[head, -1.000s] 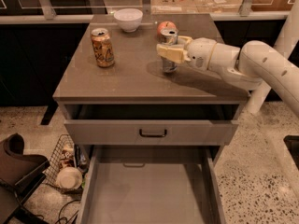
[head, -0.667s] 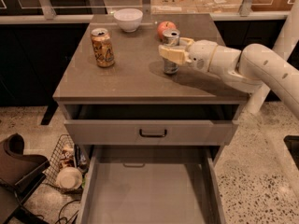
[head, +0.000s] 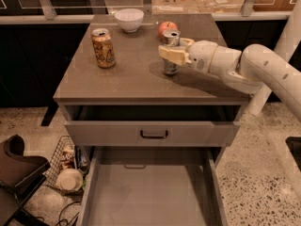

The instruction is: Pick redbull can from middle drawer and place on counter

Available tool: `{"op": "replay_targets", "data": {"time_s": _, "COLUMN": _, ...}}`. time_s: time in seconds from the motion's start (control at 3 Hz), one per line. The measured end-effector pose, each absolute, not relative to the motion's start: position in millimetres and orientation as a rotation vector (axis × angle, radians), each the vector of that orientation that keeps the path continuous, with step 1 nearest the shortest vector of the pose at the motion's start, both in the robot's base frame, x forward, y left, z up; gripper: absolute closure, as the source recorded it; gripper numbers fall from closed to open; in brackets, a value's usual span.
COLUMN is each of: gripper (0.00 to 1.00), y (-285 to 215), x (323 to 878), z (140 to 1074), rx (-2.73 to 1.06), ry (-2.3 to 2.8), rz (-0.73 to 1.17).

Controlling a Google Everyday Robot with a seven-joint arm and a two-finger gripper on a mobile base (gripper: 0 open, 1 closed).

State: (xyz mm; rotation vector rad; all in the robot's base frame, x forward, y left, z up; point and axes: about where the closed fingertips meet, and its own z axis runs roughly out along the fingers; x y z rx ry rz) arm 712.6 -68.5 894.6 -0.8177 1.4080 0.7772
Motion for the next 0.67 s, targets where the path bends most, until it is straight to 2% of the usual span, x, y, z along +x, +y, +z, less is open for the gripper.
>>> {"op": "replay_targets", "data": {"time_s": 0.67, "gripper": 0.15, "y": -62.2, "x": 712.3, "z": 895.5, "rx": -0.824, "ry": 1.404, "rz": 0.785}}
